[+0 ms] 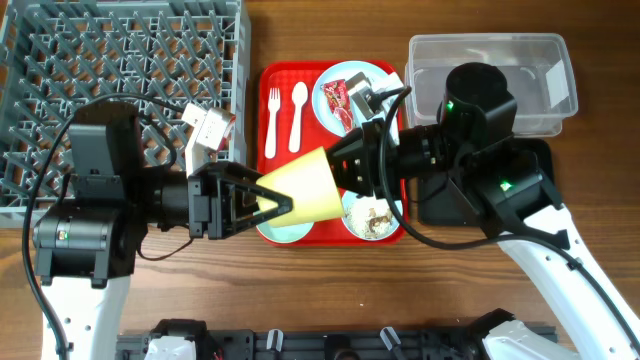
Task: Sort waste into correct bins and load items into the dishwasher rack
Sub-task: 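Hand the yellow cup from the right gripper to the left gripper, then place the yellow cup into the dish rack with the left gripper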
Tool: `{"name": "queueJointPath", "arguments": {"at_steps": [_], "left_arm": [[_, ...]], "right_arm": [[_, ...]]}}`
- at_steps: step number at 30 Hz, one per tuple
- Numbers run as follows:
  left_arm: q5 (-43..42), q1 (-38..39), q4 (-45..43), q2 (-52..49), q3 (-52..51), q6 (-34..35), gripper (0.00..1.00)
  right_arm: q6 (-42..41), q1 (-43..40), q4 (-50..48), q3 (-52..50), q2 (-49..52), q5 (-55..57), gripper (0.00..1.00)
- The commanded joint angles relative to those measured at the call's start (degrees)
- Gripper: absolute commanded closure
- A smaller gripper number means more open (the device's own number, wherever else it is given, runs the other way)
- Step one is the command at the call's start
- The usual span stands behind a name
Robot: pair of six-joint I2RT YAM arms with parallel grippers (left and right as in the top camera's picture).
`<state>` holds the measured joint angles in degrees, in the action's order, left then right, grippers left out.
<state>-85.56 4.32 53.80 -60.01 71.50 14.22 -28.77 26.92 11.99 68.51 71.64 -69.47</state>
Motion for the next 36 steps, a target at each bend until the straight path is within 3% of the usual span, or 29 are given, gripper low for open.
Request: {"name": "queueJointPath", "arguments": {"at_steps": [1, 3, 7, 10, 17, 21, 25, 29, 36], "left_arm": [[-1.11, 0.76, -0.46, 0.66, -0.15, -0.52, 0.46], [0.50, 0.76, -0.46, 0.66, -0.15, -0.52, 0.47], [4.85, 0.76, -0.39, 0.66, -0.15, -0.52, 0.47], [13.03, 0.66, 0.85, 0.70, -0.15, -0.52, 0.44], [50.75, 0.61, 9.92, 1.07, -0.15, -0.44, 0.43], [70.90, 0.61, 13.03, 1.07, -0.15, 0.07, 0.44], [85.29, 0.61, 15.32, 0.00, -0.15, 0.13, 0.44], [90.36, 0.61, 16.74, -2.71, -0.15, 3.15, 0.46], [91.67, 0.61, 15.21, -11.45, -0.15, 4.50, 0.46]], "right_arm": [[0.33, 0.24, 0.02, 0.48, 0.15, 2.40, 0.25], [0.66, 0.24, 0.04, 0.48, 0.15, 2.58, 0.00], [1.84, -0.20, 2.14, 0.48, 0.09, 5.90, 0.00], [2.43, -3.32, 6.47, 0.48, -0.02, 10.32, 0.00], [6.49, -13.09, 19.54, 0.48, -1.16, 10.58, 0.00], [10.54, -13.55, 28.41, 0.48, -1.27, 11.13, 0.00], [12.59, -12.46, 39.01, 0.48, -1.27, 18.32, 0.00], [13.79, -10.25, 46.27, 0.42, -1.25, 29.88, 0.00], [13.81, -6.10, 48.09, 0.42, -1.25, 32.68, 0.00]]}}
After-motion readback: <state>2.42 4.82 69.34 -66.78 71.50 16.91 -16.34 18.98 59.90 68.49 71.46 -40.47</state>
